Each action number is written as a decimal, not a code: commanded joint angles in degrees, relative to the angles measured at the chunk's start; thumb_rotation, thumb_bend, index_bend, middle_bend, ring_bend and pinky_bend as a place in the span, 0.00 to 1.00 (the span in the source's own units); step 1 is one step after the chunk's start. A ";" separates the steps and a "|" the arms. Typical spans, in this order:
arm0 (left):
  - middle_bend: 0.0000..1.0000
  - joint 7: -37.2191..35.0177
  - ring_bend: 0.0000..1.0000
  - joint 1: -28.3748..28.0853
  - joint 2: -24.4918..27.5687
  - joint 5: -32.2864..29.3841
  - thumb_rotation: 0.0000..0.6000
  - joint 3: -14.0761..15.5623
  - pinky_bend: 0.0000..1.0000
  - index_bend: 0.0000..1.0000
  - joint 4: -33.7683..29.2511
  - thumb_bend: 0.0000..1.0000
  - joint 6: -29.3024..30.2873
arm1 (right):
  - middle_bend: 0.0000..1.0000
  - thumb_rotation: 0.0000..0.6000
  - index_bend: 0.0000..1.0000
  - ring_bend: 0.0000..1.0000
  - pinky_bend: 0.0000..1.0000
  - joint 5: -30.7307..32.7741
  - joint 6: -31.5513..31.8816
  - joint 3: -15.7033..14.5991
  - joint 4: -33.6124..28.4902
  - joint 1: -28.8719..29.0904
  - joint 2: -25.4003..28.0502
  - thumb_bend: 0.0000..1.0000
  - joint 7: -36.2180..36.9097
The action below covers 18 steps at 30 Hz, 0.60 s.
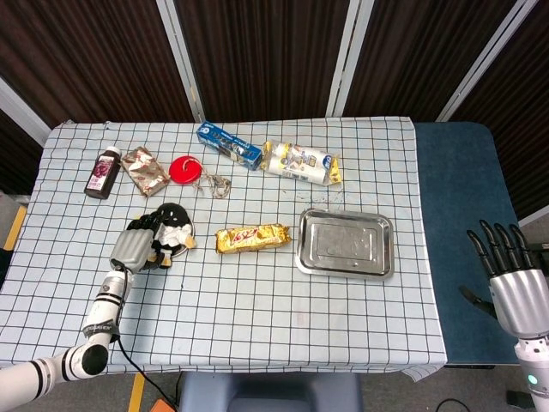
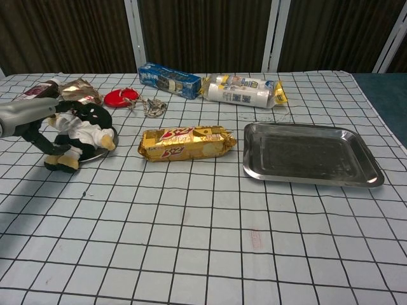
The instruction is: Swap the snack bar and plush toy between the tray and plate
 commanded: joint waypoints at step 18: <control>0.00 -0.05 0.01 -2.26 -11.17 -4.71 1.00 0.16 0.13 0.00 15.16 0.41 1.70 | 0.00 1.00 0.11 0.00 0.00 -1.04 -0.28 1.16 2.12 -0.90 -0.29 0.10 3.89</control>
